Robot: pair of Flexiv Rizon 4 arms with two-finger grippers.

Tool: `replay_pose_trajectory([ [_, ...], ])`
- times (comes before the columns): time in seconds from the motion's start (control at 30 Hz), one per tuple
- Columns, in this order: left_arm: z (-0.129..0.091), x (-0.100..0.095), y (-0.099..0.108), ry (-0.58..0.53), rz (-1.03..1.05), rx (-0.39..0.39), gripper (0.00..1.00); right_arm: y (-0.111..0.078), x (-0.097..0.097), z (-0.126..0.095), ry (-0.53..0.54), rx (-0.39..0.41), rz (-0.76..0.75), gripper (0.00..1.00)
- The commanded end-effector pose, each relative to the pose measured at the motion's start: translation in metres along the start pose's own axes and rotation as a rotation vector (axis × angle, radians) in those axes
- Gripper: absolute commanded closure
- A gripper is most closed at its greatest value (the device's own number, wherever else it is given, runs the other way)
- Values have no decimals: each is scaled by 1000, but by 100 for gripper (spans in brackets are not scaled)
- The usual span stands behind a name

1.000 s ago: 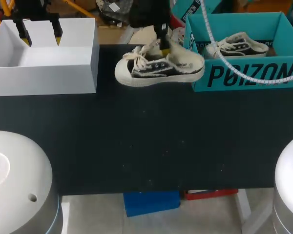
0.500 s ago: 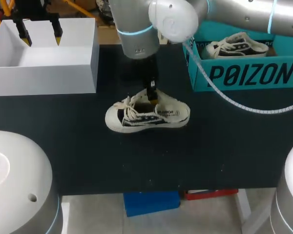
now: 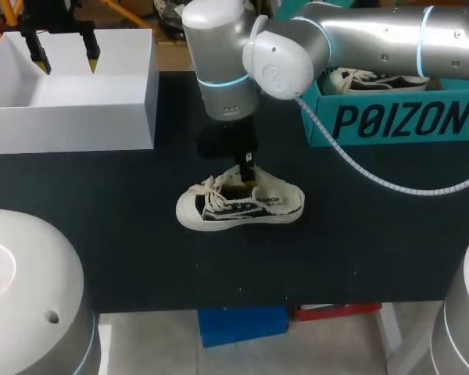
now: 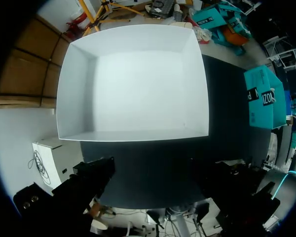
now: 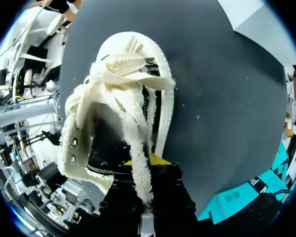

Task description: Take the shoe out of the shoebox, open the shoe tongue, remove and reinsert the insole, then place the shoe into the shoebox

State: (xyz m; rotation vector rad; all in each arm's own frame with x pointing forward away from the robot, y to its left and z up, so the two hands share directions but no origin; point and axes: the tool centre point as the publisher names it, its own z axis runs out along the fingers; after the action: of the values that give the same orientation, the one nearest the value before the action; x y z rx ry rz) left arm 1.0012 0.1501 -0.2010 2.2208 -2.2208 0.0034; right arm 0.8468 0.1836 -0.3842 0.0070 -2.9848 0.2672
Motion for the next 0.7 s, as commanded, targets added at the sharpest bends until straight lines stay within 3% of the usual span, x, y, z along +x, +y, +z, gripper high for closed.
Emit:
replay_pose_trajectory([
  [0.03,-1,0,0,-1,0,-1,0,4,-6,2,6,7,11,91],
  [0.07,-1,0,0,-1,0,-1,0,4,-6,2,7,8,13,53],
  [0.1,-1,0,0,-1,0,-1,0,2,-6,1,3,11,21,0],
  [0.23,-1,0,0,-1,0,-1,0,-8,-3,-23,-17,3,58,0],
  [0.37,-1,0,0,-1,0,-1,0,-22,4,-70,-74,-96,103,0],
  [0.53,-1,0,0,-1,0,-1,0,-38,19,-109,-145,-187,-26,0],
  [0.7,-1,0,0,-1,0,-1,0,-57,33,-125,-182,-387,-161,0],
])
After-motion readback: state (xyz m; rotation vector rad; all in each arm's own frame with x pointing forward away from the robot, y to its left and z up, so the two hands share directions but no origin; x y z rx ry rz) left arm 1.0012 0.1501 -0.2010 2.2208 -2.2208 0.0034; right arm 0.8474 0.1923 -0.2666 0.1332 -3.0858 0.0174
